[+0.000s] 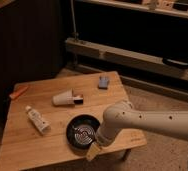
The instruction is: Push the ceramic bowl across the table
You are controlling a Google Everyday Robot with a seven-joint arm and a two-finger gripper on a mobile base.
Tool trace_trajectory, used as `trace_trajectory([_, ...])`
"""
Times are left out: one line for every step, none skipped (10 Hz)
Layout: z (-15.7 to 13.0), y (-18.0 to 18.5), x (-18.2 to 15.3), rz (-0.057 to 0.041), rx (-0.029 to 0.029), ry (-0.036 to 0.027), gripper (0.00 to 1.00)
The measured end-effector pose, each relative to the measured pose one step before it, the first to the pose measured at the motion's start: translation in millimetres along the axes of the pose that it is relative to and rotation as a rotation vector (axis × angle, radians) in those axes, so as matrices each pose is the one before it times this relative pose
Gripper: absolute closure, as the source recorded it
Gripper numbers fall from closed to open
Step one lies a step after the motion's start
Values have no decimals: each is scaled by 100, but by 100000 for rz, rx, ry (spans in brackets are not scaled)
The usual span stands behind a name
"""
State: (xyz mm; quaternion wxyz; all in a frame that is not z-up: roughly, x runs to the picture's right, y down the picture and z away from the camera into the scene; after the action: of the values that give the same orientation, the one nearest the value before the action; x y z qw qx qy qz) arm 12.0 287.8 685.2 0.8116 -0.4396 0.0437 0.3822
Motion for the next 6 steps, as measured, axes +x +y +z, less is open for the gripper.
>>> trace_trajectory([280,128,-60,2347,2870,1073,26])
trace_trajectory([130,-84,165,8017,6951,1993,26])
trace_trajectory([15,-80,90,5927,5657,1480,26])
trace_trajectory([6,-171,331,3857,5322,1358,26])
trace_trajectory([-91,-585,455,4629,6016,525,26])
trace_trajectory([-62,-223,-1,1352,2782,-307,26])
